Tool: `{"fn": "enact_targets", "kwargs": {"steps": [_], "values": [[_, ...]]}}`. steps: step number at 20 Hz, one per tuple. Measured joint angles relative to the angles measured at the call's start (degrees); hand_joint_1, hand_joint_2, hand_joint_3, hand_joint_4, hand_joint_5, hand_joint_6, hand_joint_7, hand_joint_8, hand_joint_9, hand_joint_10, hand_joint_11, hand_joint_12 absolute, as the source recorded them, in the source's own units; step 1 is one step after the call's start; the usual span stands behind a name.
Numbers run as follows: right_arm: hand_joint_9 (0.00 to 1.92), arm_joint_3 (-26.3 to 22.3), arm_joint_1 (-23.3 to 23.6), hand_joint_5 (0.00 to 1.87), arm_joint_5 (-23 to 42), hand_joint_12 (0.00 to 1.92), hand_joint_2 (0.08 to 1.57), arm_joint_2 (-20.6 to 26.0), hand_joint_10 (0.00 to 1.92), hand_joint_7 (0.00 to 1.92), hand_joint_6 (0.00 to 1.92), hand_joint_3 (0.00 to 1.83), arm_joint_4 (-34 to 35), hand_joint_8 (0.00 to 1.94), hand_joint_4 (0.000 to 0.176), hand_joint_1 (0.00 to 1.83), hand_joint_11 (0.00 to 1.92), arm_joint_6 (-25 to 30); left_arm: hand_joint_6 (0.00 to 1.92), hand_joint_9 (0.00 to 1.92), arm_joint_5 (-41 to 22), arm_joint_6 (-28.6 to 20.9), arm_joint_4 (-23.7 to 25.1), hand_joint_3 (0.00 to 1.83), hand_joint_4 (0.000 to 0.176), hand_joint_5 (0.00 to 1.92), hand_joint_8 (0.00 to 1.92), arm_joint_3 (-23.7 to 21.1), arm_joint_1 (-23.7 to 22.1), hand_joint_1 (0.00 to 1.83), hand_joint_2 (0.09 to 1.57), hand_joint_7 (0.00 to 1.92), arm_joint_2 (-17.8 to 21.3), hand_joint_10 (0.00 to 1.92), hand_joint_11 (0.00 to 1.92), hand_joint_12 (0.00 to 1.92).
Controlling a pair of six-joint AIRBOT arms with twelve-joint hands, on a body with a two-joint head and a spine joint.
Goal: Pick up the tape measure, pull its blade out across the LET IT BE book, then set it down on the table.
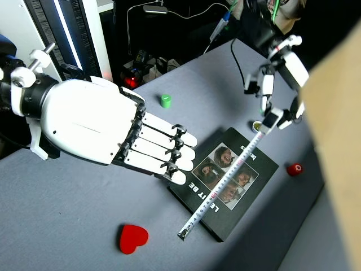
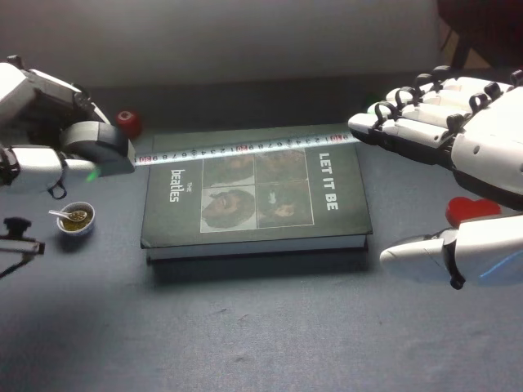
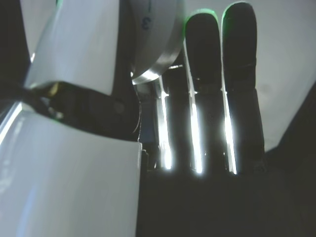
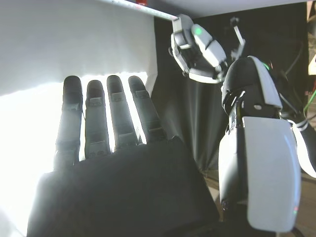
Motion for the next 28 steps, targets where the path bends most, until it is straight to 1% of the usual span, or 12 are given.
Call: {"fn": "enact_targets", "kwargs": {"steps": [1,3,5,7,8,10,13,16,19,21,24,28], "values": [[0.00,0.0,0.0,0.01,0.0,0.32,1.07,0.0,0.00,0.04,0.00,0.00,0.0,0.00,0.000,0.15,0.00,0.0,0.64,0.91,0.4,0.9,-0.3,0.00,0.000,1.07,0.93,-3.1,-0.1,1.38,1.09,1.05,2.4,1.23,0.81,1.05],[0.01,0.0,0.0,0.03,0.0,0.39,1.08,0.0,0.00,0.04,0.00,0.00,-0.1,0.00,0.000,0.14,0.00,-0.1,0.69,0.90,0.6,1.2,-0.2,0.00,0.000,1.03,0.94,-7.1,0.4,1.38,1.09,1.05,5.8,1.24,0.81,1.05],[0.01,0.0,0.0,0.03,0.0,0.42,1.09,0.0,0.00,0.05,0.00,0.00,-0.1,0.00,0.000,0.14,0.00,-0.1,0.71,0.92,0.4,1.0,-0.4,0.00,0.000,1.02,0.92,-9.6,1.5,1.38,1.09,1.06,8.3,1.23,0.80,1.05],[0.02,0.0,-0.2,0.03,0.2,0.41,1.09,0.0,0.00,0.05,0.00,0.00,-0.2,0.00,0.000,0.14,0.00,0.0,0.70,0.92,-0.8,0.2,-0.7,0.00,0.000,1.03,0.90,-12.7,3.5,1.38,1.09,1.07,11.0,1.22,0.80,1.05],[0.02,0.0,-0.2,0.03,0.2,0.41,1.09,0.0,0.00,0.05,0.00,0.00,-0.2,0.00,0.000,0.14,0.00,-0.1,0.70,0.92,-1.1,0.2,-0.6,0.00,0.000,1.03,0.90,-13.4,3.7,1.38,1.09,1.07,11.4,1.22,0.80,1.05],[0.01,-0.1,-0.3,0.00,0.4,0.30,1.09,0.0,0.00,0.03,0.00,0.00,-0.2,0.00,0.000,0.14,0.00,-0.1,0.71,0.92,-1.8,-0.3,0.6,0.00,0.000,1.03,0.86,-16.0,5.5,1.38,1.08,1.08,12.6,1.22,0.78,1.07],[0.00,-0.1,-0.7,0.00,0.8,0.20,1.08,0.0,0.00,0.02,0.00,0.00,-0.2,0.00,0.000,0.14,0.00,-0.2,0.74,0.92,-2.0,-0.9,1.4,0.00,0.000,1.02,0.83,-17.5,8.9,1.38,1.08,1.10,12.8,1.23,0.76,1.10],[0.00,-0.1,-0.8,0.02,0.8,0.33,1.08,0.0,0.00,0.05,0.00,0.00,-0.3,0.00,0.000,0.14,0.00,-0.2,0.70,0.91,-2.3,-2.1,2.8,0.00,0.000,1.03,0.88,-17.2,11.5,1.38,1.09,1.08,12.6,1.23,0.78,1.11],[0.00,-0.1,-0.8,0.02,0.9,0.34,1.08,0.0,0.00,0.05,0.00,0.00,-0.4,0.00,0.000,0.14,0.00,-0.2,0.69,0.90,-3.7,-2.1,2.7,0.00,0.000,1.04,0.91,-15.0,13.1,1.38,1.09,1.07,9.6,1.23,0.80,1.11],[0.00,-0.1,-0.8,0.02,0.9,0.34,1.08,0.0,0.00,0.05,0.00,0.00,-0.5,0.00,0.000,0.14,0.00,-0.2,0.69,0.90,-3.7,-2.1,2.3,0.00,0.000,1.04,0.91,-14.7,13.3,1.38,1.09,1.07,8.5,1.23,0.80,1.11],[0.02,-0.1,-0.8,0.04,0.8,0.38,1.08,0.0,0.00,0.06,0.00,0.00,-0.5,0.00,0.000,0.14,0.00,-0.2,0.69,0.90,-3.7,-1.2,1.0,0.00,0.000,1.04,0.91,-14.8,14.1,1.38,1.09,1.07,6.9,1.24,0.79,1.10],[0.02,-0.1,-1.3,0.03,1.1,0.39,1.09,0.0,0.00,0.07,0.00,0.00,-0.6,0.00,0.000,0.14,0.00,-0.1,0.69,0.90,-6.4,-0.5,-3.3,0.00,0.000,1.04,0.91,-14.8,16.2,1.38,1.09,1.07,5.9,1.24,0.79,1.09]]}}
